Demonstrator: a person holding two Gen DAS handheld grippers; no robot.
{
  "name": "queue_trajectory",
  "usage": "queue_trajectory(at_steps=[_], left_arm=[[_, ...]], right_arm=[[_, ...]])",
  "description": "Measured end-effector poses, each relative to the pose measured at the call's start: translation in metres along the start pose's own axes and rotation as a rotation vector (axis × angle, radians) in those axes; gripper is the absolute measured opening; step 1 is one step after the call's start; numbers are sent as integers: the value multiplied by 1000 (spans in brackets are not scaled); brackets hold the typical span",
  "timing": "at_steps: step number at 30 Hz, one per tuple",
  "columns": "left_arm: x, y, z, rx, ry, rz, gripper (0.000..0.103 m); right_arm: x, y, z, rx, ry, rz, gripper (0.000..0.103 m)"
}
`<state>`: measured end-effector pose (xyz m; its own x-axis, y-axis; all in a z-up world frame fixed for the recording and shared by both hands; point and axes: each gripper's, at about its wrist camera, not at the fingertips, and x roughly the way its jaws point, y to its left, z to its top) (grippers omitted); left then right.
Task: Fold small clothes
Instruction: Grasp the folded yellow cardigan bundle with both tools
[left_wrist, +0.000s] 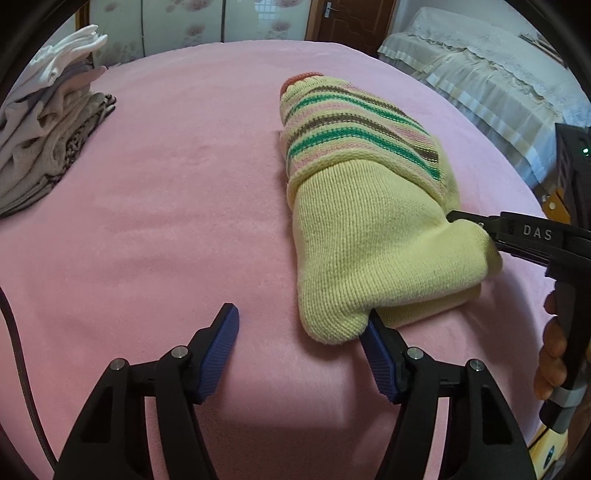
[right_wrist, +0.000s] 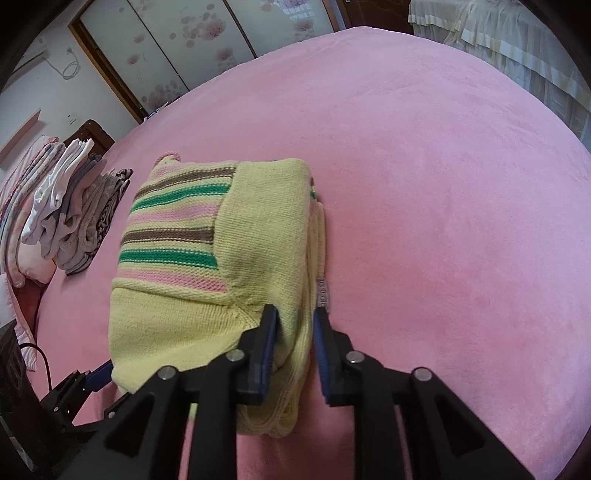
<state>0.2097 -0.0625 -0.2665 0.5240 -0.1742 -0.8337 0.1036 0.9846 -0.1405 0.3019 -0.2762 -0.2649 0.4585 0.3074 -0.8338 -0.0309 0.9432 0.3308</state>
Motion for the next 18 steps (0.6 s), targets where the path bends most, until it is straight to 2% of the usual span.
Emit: queue_trajectory(at_steps=[9,13,18], left_arm=[[-18,-5,7,54,-10,-72,66],[-33,-4,16,61,-27,-132,79],[-53,-2,34,50,-57,-186,82]], right_arm=[[-7,7,5,-33,-3,-16,20],[-11,10,8,-43,-2,-10,20],[-24,7,14,-26,-11,26,24]])
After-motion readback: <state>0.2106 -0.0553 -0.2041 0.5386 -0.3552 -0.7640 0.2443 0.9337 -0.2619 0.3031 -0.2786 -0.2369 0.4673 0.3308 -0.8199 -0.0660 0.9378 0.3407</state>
